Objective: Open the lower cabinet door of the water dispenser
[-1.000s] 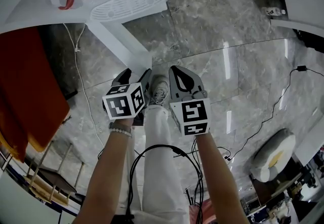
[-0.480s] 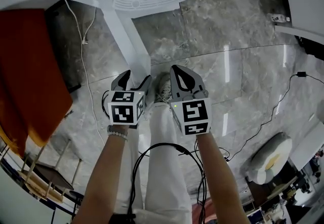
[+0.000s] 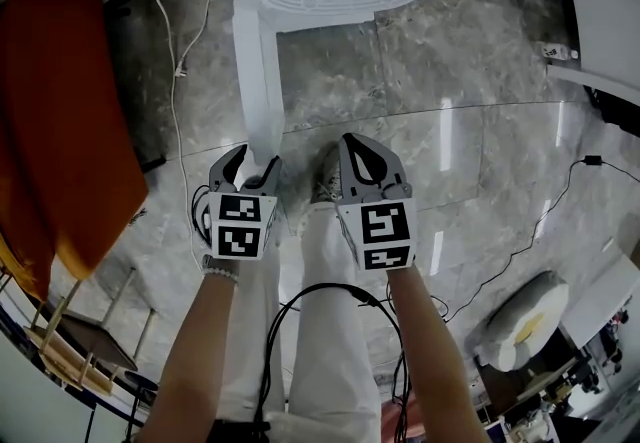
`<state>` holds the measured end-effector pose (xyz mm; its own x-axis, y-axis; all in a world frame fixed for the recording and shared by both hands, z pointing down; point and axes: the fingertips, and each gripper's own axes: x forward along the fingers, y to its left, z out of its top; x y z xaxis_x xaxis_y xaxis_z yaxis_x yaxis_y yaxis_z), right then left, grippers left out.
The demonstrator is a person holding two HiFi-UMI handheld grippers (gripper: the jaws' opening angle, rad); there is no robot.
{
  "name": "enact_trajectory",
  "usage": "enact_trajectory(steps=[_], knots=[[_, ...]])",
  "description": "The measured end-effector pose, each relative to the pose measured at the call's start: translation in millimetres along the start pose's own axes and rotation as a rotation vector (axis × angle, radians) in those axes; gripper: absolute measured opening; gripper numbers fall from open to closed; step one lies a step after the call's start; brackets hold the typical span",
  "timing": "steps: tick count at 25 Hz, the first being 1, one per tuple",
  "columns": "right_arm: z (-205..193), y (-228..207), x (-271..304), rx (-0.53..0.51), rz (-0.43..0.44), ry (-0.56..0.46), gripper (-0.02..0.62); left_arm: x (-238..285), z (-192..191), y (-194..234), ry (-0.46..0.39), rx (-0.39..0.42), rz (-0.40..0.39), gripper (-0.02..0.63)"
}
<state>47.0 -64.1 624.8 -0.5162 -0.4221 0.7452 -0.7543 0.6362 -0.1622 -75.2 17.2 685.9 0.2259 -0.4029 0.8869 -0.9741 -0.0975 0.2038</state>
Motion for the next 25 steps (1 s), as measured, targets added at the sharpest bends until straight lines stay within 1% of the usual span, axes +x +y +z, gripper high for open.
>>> enact_trajectory(steps=[1,3,5,7,11,14,16,20,22,25], knots=[[0.2,2.0,0.0,-0.002,0.001,0.002,0.003,-3.1,-1.0,3.8,-0.005,0.005,0.011,0.243],[0.8,5.6,-0.2,-0.008,0.002,0.006,0.003,-9.0,-4.7,12.6,-0.011,-0.011,0.028,0.234],[1.4,8.7,0.8,-0.016,0.003,0.011,0.003,-14.7,-8.0,23.2,-0.015,-0.02,0.048,0.202],[2.1,11.2,3.0,-0.023,0.004,0.014,0.003,-19.6,-10.1,35.3,-0.023,-0.003,0.077,0.183],[2.2,14.2,4.3,-0.03,0.004,0.017,0.003,-26.8,-13.2,58.0,-0.029,0.011,0.124,0.175],[0.2,14.4,3.3,-0.036,0.004,0.022,0.003,-32.0,-14.9,72.0,-0.022,0.042,0.171,0.165],[-1.9,14.1,3.2,-0.037,0.004,0.025,0.003,-34.9,-16.2,81.9,-0.023,0.052,0.21,0.136],[-8.1,13.5,2.5,-0.047,0.003,0.041,0.003,-38.9,-18.1,102.8,-0.034,0.007,0.271,0.103],[-12.0,14.0,1.8,-0.053,0.004,0.061,0.003,-40.0,-16.6,111.0,-0.037,0.003,0.291,0.1],[-11.1,15.1,3.4,-0.057,0.004,0.048,0.003,-41.6,-15.2,119.2,-0.047,0.002,0.316,0.1]])
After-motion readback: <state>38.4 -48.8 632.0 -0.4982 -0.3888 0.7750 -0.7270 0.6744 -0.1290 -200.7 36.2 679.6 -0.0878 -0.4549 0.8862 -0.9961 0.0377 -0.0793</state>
